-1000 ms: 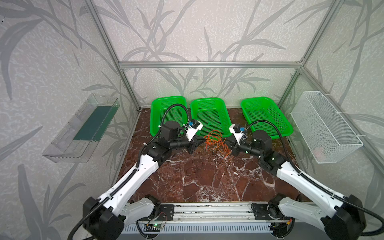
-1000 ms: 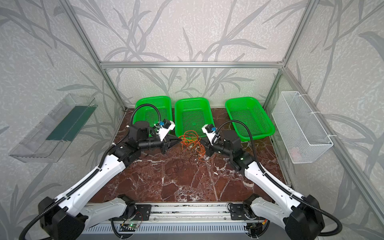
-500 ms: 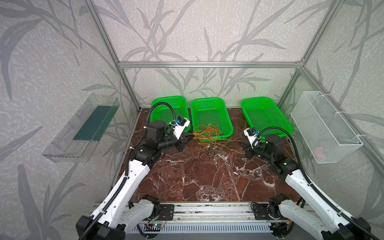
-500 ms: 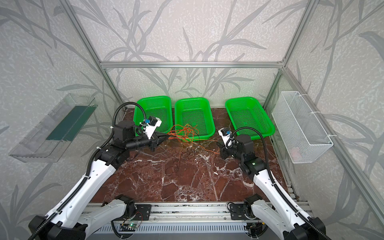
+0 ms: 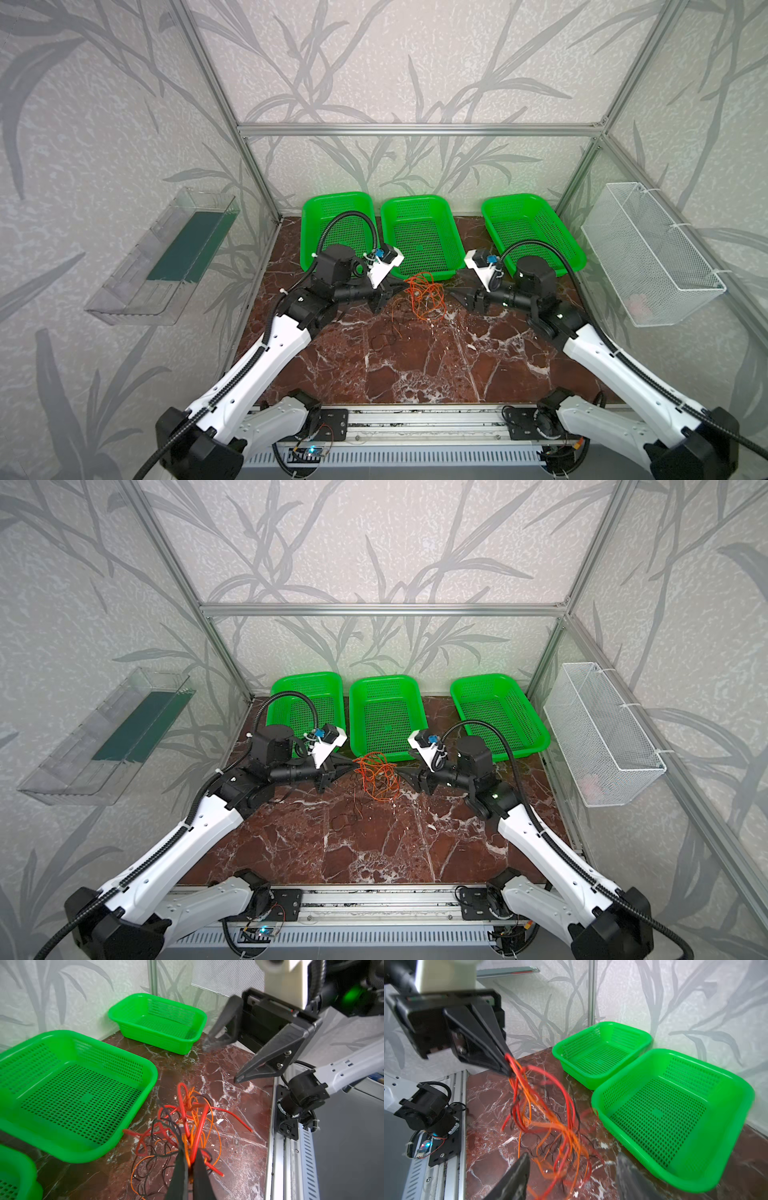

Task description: Untangle the cables

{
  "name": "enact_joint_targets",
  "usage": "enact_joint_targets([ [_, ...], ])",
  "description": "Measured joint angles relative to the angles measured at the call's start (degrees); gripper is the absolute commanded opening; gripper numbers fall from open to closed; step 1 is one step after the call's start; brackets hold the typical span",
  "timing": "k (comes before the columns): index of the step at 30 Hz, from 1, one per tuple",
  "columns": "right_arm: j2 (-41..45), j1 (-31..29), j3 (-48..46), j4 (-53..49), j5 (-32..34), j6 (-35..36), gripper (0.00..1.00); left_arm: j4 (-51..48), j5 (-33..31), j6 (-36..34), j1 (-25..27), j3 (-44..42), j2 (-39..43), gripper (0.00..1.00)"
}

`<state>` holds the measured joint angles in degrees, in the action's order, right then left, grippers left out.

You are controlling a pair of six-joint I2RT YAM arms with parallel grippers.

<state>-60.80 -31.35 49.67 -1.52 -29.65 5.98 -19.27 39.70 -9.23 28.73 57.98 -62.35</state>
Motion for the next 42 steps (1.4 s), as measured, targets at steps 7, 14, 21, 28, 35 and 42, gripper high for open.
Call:
enact_joint_targets([
  [7, -10.5, -6.4, 3.5, 2.0, 2.9, 1.2, 0.30, 0.0, -0.4, -1.5, 3.0, 0.1, -1.8, 0.00],
  [14, -10.0, -6.8, 2.7, 1.7, 7.0, 0.9, 0.00, -2.1, -2.8, -4.7, 3.3, 1.4, -1.8, 0.00],
  [21, -3.4, -3.0, -0.2, 1.6, 7.5, -1.6, 0.00, -3.4, -8.6, -7.1, 3.5, 0.4, 0.0, 0.43],
  [28, -3.3, -2.2, -1.1, 2.2, 8.2, -4.1, 0.00, 3.1, -9.5, -2.2, 3.4, -3.0, 1.7, 0.47],
  [35, -4.5, -2.6, -0.9, 2.1, 8.2, -6.5, 0.00, 10.6, -11.4, 0.4, 9.5, -4.5, 0.3, 0.48],
  [42, -6.0, -2.9, 1.0, 0.0, 8.2, -8.7, 0.00, 12.5, -20.0, -10.0, 19.6, -5.8, 0.5, 0.52],
])
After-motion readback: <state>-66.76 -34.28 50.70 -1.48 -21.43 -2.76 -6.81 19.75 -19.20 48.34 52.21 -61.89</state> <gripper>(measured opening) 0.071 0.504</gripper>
